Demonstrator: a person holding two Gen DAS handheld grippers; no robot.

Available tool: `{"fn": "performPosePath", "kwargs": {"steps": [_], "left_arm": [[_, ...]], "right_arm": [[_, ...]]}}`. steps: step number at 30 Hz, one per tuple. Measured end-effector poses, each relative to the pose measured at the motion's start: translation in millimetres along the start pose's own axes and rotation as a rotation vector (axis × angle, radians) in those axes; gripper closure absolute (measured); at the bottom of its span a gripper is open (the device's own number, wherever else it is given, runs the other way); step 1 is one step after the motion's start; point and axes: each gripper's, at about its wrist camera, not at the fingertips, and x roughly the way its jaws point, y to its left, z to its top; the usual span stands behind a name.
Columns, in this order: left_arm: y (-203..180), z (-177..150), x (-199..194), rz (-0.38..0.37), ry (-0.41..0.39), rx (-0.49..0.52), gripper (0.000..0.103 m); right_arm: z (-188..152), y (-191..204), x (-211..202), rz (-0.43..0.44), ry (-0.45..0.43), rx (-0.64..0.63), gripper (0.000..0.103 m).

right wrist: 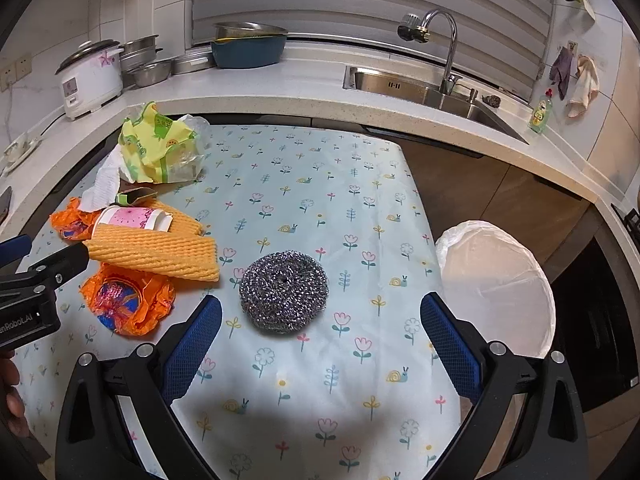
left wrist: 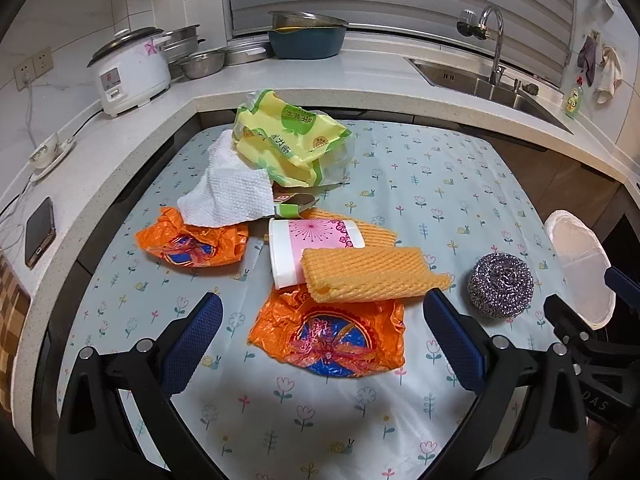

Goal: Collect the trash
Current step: 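Reach the right gripper to the steel wool scrubber and grasp it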

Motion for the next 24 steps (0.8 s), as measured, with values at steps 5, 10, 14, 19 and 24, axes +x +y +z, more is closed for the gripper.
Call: {"fn": "performPosePath", "kwargs": {"steps": [5,10,14,19,24], "left_arm": [[-2.3,8.1,25.0,-0.023,0.022,0.007,0.009],[-5.4,10.7,44.6,-0.052,0.056,0.022,0.026],[-6.7,10.9,55.8,-0.075,0.086,0.035,0.045],[-4.2,8.8,62.8,-0.111,0.122,0.031,0.09],[-5.4,8.7,56.8,-0.11,0.101,0.04,0.099]], "right_arm": [[3.2,9.1,24.9,-0.008,0.028,0.002,0.007],[3.0,13.1,45.2,0.002,0.06,0.017,0.007],[1.8,17.2,58.9,0.005,0.081,0.013,0.007],[-0.6,22.2,72.0,0.019,0.106,0.011,0.011],[-3.1,21.3,72.5,0.025,0.11,0.019,0.035]]}}
